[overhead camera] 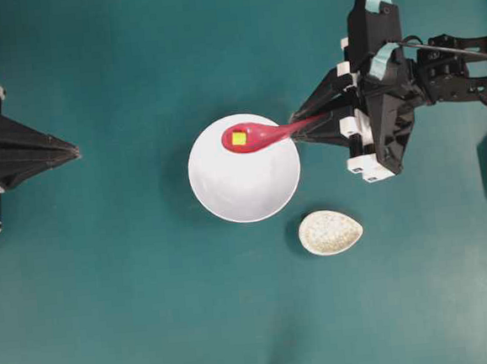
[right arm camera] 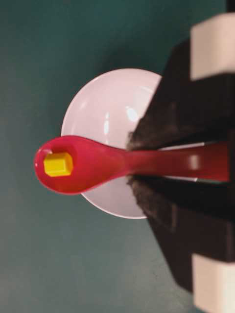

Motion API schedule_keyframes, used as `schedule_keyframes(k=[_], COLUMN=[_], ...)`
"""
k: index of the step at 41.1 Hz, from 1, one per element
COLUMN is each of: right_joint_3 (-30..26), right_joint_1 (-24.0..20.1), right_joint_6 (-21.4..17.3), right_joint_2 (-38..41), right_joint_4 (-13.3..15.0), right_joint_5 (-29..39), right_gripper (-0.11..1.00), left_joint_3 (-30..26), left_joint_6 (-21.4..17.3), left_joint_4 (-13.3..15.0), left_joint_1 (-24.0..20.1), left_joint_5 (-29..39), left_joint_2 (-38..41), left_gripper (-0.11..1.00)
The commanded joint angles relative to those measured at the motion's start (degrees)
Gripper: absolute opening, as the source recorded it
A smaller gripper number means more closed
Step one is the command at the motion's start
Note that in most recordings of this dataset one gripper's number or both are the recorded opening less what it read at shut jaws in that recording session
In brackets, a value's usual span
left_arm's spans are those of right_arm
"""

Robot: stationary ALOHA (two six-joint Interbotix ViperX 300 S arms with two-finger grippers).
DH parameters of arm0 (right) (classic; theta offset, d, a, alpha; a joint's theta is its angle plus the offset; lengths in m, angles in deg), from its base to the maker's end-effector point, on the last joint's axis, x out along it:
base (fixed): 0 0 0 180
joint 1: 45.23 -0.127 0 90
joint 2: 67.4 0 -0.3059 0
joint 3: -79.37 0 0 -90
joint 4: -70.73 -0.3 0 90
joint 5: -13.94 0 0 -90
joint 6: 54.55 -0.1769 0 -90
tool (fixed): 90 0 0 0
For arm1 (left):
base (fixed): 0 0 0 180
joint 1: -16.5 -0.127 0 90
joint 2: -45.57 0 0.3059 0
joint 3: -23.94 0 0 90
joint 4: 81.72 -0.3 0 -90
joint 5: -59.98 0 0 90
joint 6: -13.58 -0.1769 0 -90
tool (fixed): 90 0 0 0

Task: Scoop the yellow hexagonal prism block from the bowl with a spoon using the right arm.
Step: 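Hold the spoon with the block steady above the bowl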

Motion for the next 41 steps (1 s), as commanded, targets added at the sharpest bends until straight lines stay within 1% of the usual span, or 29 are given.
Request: schedule_keyframes(k=[1, 14, 25, 41], right_joint_3=[-0.62, -0.35, 0.35, 0.35], right_joint_1=[-0.18, -0.09, -0.18, -0.09], right_joint_6=[0.09, 0.18, 0.35, 0.35], right_joint_2=[-1.14, -1.14, -1.14, -1.14], right_joint_4=[0.00, 0.09, 0.09, 0.18], right_joint_5=[-0.62, -0.62, -2.46, -2.46], right_gripper=[0.25, 0.25, 0.25, 0.25], left_joint_3=[-1.58, -1.58, -1.58, -1.58], left_joint_6=[-0.18, -0.26, -0.26, -0.18], left_joint_4=[-0.09, -0.09, -0.09, -0.09], left_joint_1=[0.00, 0.00, 0.00, 0.00], left_joint_5=[-0.62, -0.53, -0.35, -0.35], left_joint_2=[0.44, 0.44, 0.44, 0.44], left_gripper=[0.01, 0.01, 0.01, 0.01])
